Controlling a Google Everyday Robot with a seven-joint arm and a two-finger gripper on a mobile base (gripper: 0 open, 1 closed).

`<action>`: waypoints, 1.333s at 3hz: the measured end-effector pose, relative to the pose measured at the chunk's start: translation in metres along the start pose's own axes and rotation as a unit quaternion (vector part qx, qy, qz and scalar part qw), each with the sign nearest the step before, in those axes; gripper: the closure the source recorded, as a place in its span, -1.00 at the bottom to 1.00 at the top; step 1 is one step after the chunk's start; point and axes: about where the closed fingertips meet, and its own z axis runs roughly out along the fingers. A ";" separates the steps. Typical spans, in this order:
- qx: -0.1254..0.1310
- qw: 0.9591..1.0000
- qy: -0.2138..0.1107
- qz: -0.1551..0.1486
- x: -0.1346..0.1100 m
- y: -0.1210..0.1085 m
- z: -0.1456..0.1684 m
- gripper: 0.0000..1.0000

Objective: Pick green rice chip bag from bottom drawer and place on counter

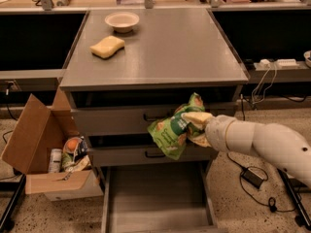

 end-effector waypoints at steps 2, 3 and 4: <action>0.070 0.991 0.058 -0.094 -0.016 -0.097 -0.058 1.00; 0.070 0.991 0.058 -0.094 -0.016 -0.097 -0.058 1.00; 0.112 0.984 0.079 -0.117 -0.010 -0.152 -0.061 1.00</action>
Offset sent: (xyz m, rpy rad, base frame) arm -0.0132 -0.0039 0.1608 -0.1279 -0.3544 -0.0410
